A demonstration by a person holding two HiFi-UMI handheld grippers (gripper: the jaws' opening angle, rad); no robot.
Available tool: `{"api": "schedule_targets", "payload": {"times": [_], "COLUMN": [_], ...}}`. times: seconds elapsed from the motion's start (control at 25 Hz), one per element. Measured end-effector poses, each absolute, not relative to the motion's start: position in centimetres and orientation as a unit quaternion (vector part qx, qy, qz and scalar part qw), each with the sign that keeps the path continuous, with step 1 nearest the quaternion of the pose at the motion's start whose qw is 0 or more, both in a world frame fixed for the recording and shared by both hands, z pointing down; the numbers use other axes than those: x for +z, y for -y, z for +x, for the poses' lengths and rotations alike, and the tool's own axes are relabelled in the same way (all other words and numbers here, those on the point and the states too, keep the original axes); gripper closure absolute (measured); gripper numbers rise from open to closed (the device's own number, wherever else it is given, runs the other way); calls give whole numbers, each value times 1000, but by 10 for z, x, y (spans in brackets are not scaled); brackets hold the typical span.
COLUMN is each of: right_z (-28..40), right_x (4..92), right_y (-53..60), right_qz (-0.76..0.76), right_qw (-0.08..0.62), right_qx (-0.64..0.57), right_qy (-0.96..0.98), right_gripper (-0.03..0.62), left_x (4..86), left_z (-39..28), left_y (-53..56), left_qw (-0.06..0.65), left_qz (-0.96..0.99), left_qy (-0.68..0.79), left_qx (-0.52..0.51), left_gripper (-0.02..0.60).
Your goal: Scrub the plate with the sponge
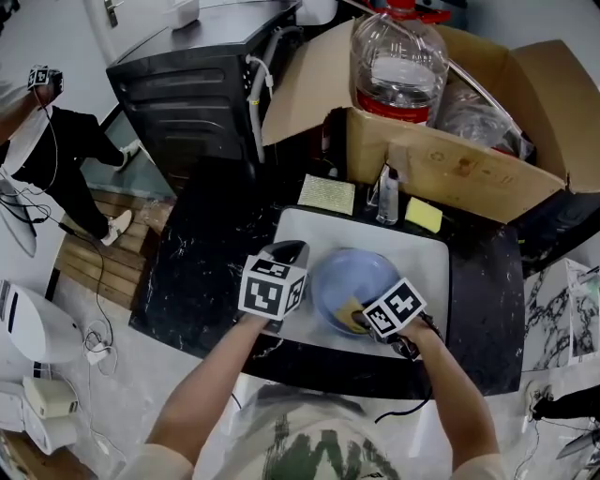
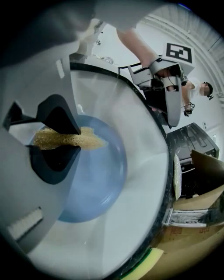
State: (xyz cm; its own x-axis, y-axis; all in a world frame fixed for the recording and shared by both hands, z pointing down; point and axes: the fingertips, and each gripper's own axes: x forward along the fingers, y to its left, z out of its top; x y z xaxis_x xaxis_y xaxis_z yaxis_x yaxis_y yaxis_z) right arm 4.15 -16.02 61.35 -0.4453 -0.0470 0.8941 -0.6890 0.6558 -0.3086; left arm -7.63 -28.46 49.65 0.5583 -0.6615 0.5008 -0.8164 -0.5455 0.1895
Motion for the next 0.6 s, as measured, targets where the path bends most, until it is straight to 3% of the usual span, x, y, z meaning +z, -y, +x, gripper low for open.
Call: {"api": "schedule_targets", "payload": {"times": [0.6], "right_z": [-7], "right_x": [621], "right_y": [197], "right_qz": [221], "right_qw": [451], "right_qx": [338], "right_qy": [796], "right_gripper": [516], "left_x": [493], "left_z": [-88], "left_y": [287], "left_qw": [202], "left_qz": [855], "left_qy": [439], "left_qx": [190], "left_gripper": [581]}}
